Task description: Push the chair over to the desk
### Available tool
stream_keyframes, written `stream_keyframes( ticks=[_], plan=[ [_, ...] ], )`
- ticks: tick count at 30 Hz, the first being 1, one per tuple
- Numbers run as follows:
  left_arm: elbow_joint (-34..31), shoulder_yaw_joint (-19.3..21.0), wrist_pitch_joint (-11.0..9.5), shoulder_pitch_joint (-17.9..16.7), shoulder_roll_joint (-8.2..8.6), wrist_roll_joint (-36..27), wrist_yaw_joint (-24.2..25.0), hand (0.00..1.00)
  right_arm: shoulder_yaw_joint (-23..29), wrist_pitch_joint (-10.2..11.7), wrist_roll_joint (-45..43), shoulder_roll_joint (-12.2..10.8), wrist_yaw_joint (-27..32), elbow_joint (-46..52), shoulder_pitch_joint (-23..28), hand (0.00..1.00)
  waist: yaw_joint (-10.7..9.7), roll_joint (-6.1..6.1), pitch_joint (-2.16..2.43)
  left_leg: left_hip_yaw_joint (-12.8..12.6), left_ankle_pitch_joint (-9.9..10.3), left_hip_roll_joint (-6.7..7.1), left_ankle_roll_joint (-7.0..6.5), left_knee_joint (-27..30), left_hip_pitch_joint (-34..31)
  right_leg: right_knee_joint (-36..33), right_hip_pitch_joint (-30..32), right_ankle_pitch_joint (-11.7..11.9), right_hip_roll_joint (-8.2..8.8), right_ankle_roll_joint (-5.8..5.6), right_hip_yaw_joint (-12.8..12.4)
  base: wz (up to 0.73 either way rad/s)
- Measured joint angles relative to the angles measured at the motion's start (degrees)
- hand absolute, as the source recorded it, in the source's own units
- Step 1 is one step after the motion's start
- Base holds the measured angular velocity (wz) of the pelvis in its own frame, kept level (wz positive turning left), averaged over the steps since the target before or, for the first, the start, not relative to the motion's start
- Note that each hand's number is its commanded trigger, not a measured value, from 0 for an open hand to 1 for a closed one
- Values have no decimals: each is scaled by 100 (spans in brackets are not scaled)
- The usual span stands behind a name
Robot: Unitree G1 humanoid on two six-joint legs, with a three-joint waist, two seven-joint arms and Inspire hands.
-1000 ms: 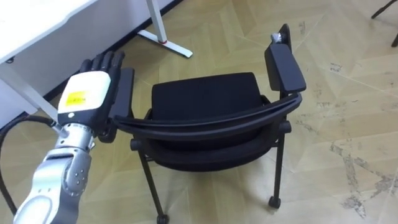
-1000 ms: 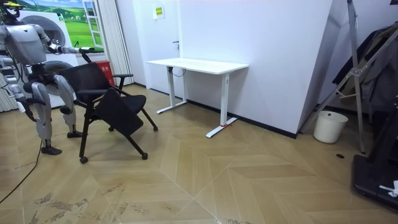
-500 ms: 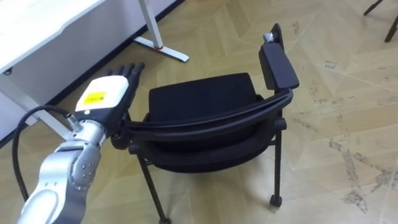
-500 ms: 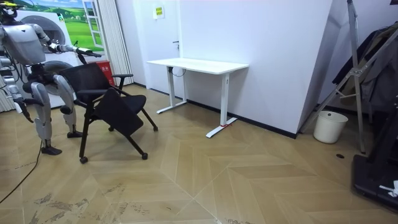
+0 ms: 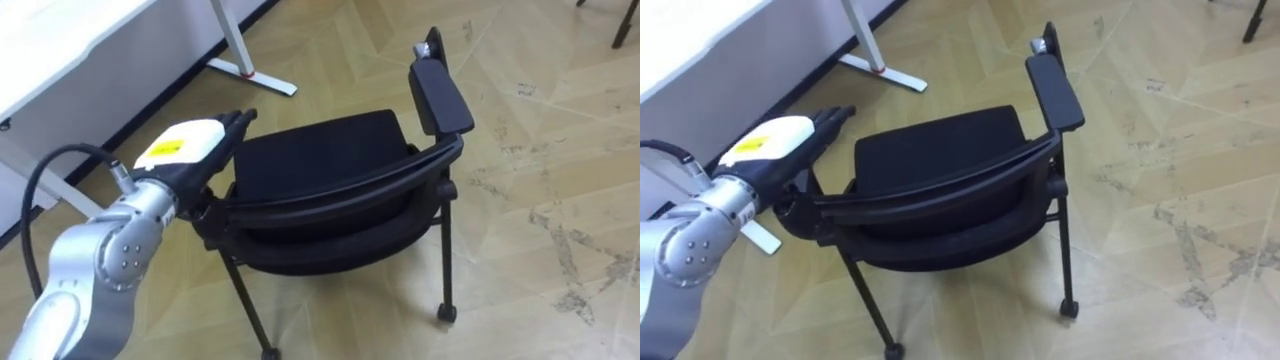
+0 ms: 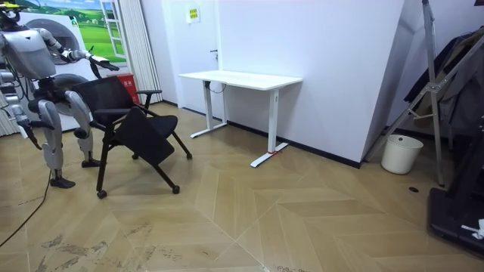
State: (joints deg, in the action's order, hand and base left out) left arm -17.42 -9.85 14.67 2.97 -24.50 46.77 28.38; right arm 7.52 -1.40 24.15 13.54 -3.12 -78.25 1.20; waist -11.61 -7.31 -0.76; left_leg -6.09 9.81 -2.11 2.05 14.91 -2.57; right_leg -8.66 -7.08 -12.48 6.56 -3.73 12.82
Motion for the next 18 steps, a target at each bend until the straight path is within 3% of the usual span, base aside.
stream_keyframes(
  ticks=[13, 18],
  plan=[
    [117, 0, -3, 124, 12, -411, 306, 0, 0, -6, -153, 15, 65, -53, -111, 0, -86, 26, -22, -28, 16, -16, -12, 86, -73, -108, 83, 0, -3, 1, -66, -1],
    [793, 0, 134, 125, 12, -627, 535, 0, 75, -157, -191, 18, 58, 261, -88, 0, -225, 36, -29, -119, 29, -20, -34, 85, -61, -169, 131, 0, 9, 0, -162, -5]
  ],
)
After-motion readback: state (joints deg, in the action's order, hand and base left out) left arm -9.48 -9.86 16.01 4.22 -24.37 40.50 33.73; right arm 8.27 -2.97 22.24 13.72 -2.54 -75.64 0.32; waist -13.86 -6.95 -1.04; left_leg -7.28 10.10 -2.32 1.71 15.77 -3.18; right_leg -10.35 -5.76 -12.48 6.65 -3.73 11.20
